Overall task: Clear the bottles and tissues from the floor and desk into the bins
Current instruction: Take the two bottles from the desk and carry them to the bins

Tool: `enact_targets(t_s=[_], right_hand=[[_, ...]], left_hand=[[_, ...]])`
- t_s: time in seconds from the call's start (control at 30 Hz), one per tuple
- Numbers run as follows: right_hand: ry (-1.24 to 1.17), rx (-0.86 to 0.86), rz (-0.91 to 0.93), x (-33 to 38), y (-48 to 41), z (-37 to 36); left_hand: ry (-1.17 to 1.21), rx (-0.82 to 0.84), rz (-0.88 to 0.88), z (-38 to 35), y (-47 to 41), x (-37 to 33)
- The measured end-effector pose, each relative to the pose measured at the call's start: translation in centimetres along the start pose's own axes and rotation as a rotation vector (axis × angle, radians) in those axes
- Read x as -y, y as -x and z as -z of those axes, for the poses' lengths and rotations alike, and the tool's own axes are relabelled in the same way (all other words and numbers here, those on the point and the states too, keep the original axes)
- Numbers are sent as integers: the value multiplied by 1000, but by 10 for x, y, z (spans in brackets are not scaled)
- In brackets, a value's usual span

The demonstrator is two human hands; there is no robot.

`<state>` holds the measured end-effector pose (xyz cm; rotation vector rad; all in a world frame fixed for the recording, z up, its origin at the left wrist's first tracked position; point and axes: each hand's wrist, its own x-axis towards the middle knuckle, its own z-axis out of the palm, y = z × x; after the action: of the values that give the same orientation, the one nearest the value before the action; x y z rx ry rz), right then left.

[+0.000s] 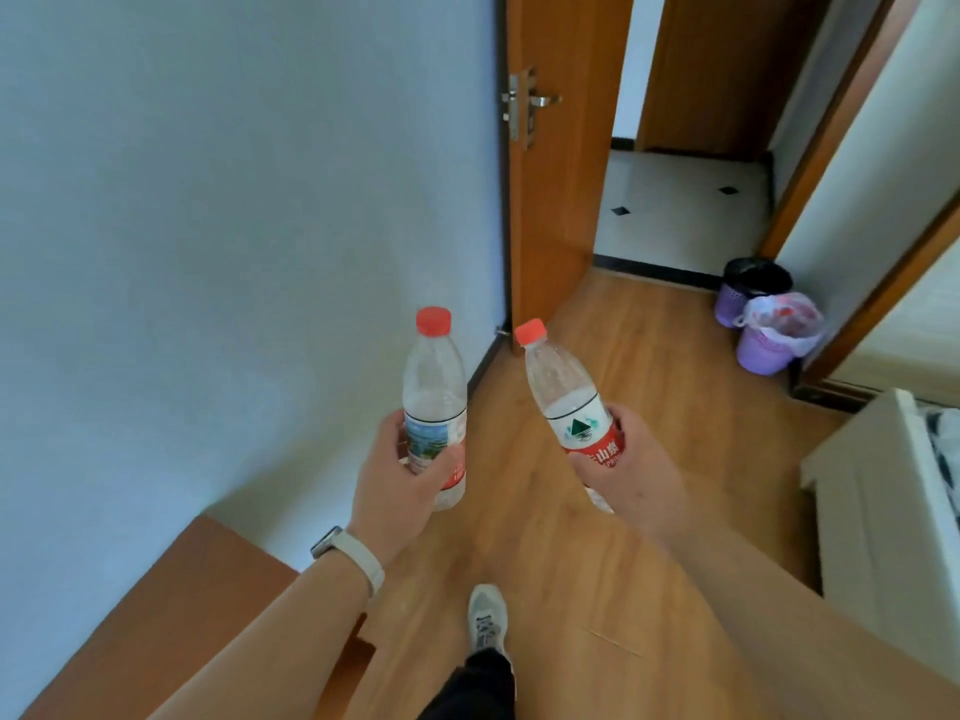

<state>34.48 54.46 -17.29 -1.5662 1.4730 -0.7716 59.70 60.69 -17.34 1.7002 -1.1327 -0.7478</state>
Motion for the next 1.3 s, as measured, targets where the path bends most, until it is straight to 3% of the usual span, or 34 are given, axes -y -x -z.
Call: enact_targets(t_s=[0.37,0.6,0.87,1.3], right_hand=[[66,-219,-200,-22,-120,67],[116,-355,-221,-23,-207,100],[111,-485,-347,-65,-257,171],[28,-505,-403,-190,-370,346]], left_hand=[[52,220,-92,-110,-162,-30],[46,380,-131,-179,-270,-50],[13,543,-128,-285,-329,-87],[-99,592,-130,-506,-388,-176]])
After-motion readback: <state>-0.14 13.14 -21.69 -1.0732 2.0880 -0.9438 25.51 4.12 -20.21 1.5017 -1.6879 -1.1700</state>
